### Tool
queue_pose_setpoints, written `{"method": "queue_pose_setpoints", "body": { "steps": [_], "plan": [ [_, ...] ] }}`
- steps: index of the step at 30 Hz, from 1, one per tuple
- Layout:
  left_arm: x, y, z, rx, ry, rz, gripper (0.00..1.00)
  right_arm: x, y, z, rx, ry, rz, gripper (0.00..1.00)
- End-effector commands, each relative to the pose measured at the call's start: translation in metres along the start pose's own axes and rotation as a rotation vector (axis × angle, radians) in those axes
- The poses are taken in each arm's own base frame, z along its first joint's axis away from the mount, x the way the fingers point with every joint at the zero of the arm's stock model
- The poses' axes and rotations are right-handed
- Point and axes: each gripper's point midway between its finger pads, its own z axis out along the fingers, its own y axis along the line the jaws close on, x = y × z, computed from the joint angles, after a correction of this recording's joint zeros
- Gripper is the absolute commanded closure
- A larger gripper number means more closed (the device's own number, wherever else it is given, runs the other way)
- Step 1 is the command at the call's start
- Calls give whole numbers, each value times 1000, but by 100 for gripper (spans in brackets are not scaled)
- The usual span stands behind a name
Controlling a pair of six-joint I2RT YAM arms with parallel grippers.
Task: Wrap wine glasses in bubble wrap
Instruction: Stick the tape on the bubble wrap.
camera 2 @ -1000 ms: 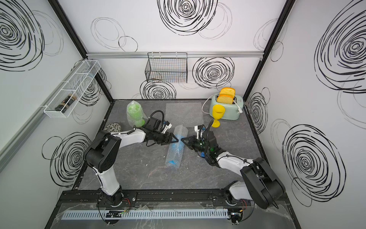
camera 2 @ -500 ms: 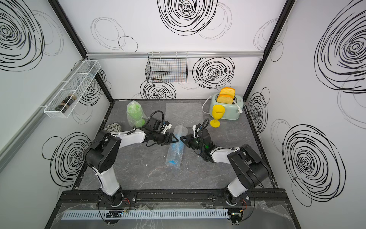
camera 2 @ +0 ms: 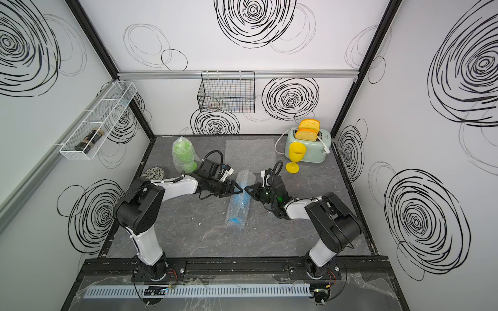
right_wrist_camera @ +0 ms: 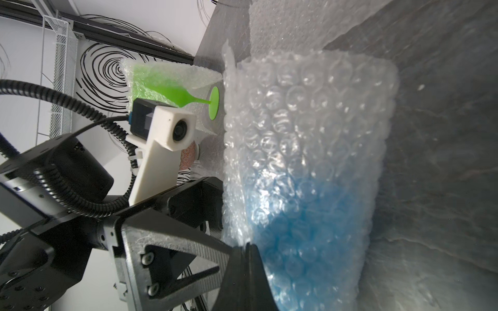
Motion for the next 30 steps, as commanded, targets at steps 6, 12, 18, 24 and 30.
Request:
{"method": "queue_pose_setpoints", "body": {
  "steps": [6, 12, 18, 24, 30],
  "plan": [
    [34, 37, 13, -136, 91, -82, 30, 1, -3, 8, 29, 9, -51, 96],
    [33, 37, 14, -137, 91, -82, 30, 5, -5, 9, 95, 16, -123, 88],
    [33, 38, 13, -139, 89, -80, 30, 10, -5, 9, 177, 16, -237, 86],
    [34, 40, 14, -143, 95, -81, 30, 12, -3, 6, 212, 11, -291, 84],
    [33, 40, 14, -142, 93, -85, 31, 12, 1, 3, 184, 7, -274, 81]
  ]
}}
